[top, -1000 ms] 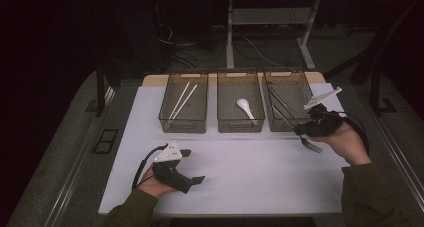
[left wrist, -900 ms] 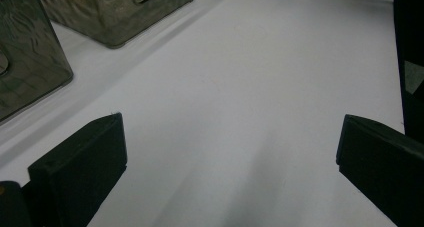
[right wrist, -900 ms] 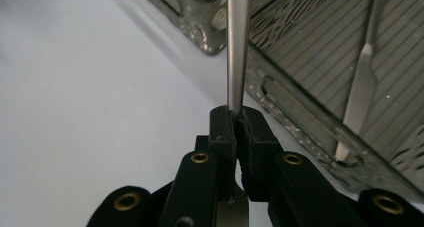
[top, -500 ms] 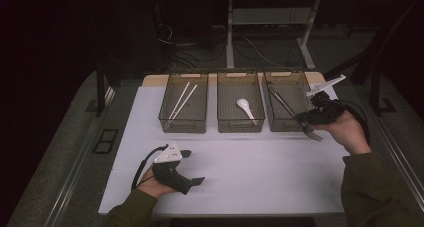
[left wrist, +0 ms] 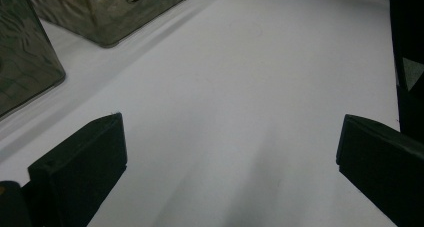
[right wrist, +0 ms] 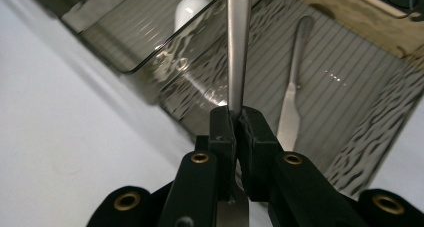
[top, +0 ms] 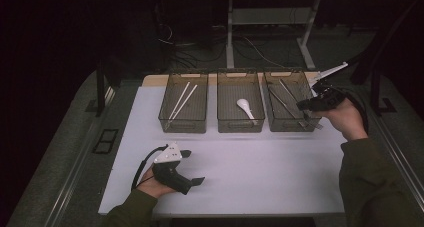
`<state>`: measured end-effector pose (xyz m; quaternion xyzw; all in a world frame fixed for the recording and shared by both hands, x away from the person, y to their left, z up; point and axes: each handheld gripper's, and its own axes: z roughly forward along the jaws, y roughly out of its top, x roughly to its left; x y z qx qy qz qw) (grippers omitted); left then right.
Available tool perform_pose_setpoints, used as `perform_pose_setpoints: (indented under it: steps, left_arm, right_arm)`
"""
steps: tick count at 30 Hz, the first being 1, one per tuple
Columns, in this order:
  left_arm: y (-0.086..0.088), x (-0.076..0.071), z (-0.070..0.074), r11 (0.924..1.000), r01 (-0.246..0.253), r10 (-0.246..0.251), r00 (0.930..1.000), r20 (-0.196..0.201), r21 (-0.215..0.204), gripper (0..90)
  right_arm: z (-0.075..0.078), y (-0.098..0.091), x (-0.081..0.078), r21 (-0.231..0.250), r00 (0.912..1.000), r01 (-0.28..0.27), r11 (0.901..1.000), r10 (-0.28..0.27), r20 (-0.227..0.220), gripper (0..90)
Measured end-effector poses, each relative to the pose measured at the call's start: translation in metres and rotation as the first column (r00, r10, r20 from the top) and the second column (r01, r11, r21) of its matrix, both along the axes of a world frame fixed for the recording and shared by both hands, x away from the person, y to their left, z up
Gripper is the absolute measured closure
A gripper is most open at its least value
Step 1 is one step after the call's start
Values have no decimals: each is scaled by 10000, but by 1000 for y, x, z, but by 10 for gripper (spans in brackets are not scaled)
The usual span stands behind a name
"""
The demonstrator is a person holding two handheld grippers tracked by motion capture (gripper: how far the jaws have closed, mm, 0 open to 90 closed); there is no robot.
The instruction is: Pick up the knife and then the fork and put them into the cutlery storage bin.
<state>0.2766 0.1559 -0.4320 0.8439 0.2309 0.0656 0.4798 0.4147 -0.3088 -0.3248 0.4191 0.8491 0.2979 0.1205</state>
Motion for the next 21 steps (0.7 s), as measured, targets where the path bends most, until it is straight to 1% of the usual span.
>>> perform_pose_setpoints:
  steps: [3, 5, 13, 15, 18, 21]
  left_arm:
    - [0, 0, 0, 10000, -2, 2, 10000, -4, 2, 0]
    - [0, 0, 0, 10000, 3, -3, 10000, -1, 16, 0]
    - [0, 0, 0, 10000, -15, 15, 10000, -6, -37, 0]
    - [0, 0, 0, 10000, -12, 12, 10000, -2, -24, 0]
    - [1, 0, 1, 10000, -11, 11, 10000, -8, -8, 0]
    - [1, 0, 1, 10000, -14, 14, 10000, -8, -11, 0]
  right_arm:
    - [1, -1, 7, -7, 9998, 168, 9999, -168, 53, 845]
    - [2, -2, 12, 81, 9997, 244, 9997, -244, 33, 845]
    - [1, -3, 34, -72, 9979, 641, 9979, -641, 117, 845]
    - [0, -3, 40, -116, 9969, 765, 9970, -763, 189, 845]
    - [-2, -3, 50, -59, 9959, 857, 9963, -855, 301, 845]
    - [-5, -4, 60, -85, 9943, 1016, 9948, -1013, 325, 845]
